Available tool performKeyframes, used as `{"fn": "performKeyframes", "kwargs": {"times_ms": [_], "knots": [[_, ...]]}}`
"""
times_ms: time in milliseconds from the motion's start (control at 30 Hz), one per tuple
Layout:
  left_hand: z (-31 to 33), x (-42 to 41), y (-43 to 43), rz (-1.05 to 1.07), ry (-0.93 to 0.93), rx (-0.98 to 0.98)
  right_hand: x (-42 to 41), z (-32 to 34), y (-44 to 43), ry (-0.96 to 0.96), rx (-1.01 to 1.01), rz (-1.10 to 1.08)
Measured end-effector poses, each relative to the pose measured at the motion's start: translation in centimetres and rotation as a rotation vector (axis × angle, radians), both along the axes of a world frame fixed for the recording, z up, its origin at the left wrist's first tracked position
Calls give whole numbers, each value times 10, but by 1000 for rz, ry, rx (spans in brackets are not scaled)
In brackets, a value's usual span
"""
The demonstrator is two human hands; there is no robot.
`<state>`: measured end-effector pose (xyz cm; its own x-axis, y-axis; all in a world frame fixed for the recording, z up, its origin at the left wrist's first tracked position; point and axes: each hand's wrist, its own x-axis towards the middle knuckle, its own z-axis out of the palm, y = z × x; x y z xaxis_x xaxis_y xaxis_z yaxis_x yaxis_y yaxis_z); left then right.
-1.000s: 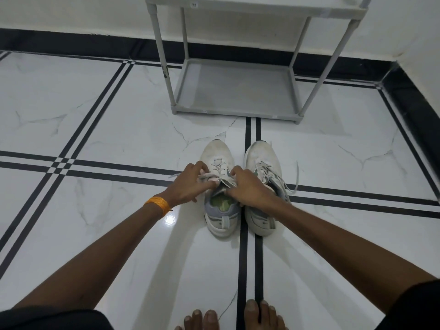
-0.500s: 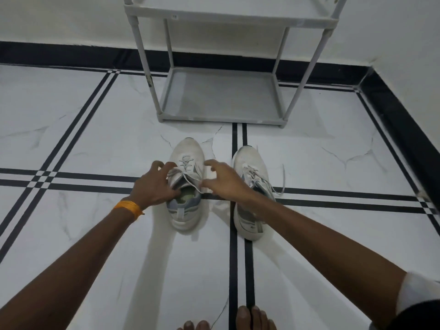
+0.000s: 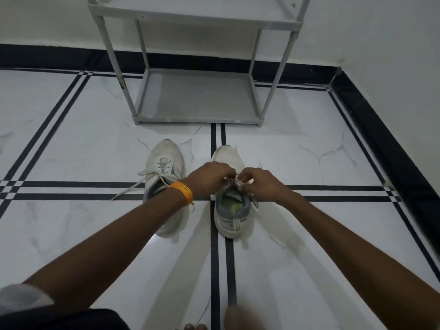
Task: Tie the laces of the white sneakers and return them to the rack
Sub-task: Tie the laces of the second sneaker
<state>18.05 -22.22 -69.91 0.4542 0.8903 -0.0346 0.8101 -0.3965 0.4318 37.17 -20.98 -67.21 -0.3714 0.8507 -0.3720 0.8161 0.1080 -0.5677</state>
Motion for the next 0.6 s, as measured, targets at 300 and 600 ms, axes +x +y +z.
{"fn": "performKeyframes", "kwargs": {"times_ms": [300,600], "knots": [[-8,-44,-8,214,-104,29,-20,-9,6,64,17,-45],[2,-43,-7,366,-197,-33,-32,11,22,1,-133,-127]]}}
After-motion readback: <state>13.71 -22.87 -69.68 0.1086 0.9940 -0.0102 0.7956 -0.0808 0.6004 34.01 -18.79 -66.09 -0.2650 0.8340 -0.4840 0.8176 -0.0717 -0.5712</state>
